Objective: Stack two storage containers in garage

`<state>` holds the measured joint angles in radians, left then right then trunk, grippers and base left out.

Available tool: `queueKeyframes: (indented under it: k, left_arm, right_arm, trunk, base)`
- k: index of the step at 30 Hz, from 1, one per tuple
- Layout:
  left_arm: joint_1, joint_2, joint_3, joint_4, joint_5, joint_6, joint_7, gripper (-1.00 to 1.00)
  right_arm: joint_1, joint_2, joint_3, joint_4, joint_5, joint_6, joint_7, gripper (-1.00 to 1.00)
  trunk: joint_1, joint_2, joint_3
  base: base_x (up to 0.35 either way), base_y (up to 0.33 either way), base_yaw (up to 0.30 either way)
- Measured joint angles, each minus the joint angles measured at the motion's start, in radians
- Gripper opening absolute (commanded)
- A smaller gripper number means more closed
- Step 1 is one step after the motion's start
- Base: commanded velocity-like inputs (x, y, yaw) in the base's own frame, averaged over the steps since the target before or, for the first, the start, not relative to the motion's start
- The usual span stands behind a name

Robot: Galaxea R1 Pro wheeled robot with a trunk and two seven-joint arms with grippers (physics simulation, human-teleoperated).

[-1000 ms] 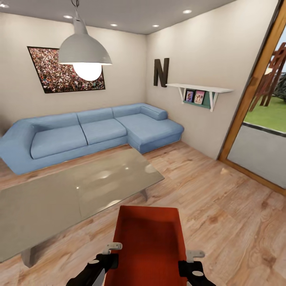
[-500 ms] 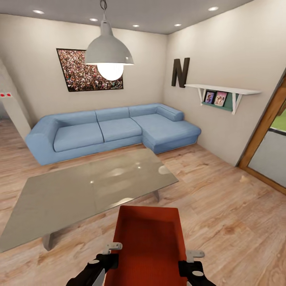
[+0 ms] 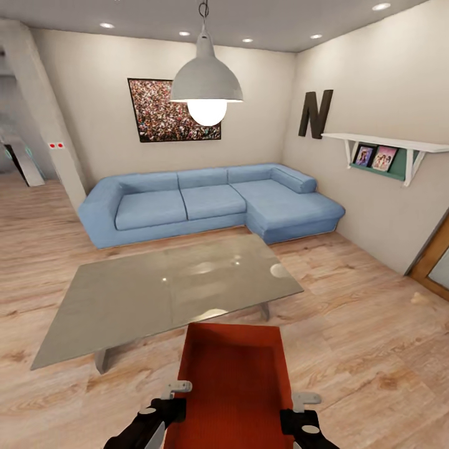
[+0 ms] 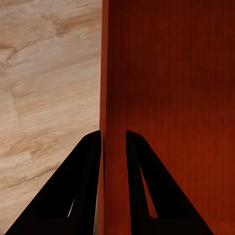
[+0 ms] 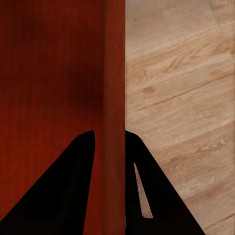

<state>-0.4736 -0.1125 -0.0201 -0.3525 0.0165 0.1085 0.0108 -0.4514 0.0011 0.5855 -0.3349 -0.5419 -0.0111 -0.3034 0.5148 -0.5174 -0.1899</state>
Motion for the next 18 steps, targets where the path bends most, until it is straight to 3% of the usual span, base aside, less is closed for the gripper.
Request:
queueKeyframes:
  k: [18]
  left_arm:
    - [0.000, 0.000, 0.000, 0.000, 0.000, 0.000, 0.000, -1.00]
  right_arm:
    - [0.000, 0.000, 0.000, 0.000, 0.000, 0.000, 0.000, -1.00]
  trunk:
    - [0.000, 0.000, 0.000]
  base:
    - [0.000, 0.000, 0.270]
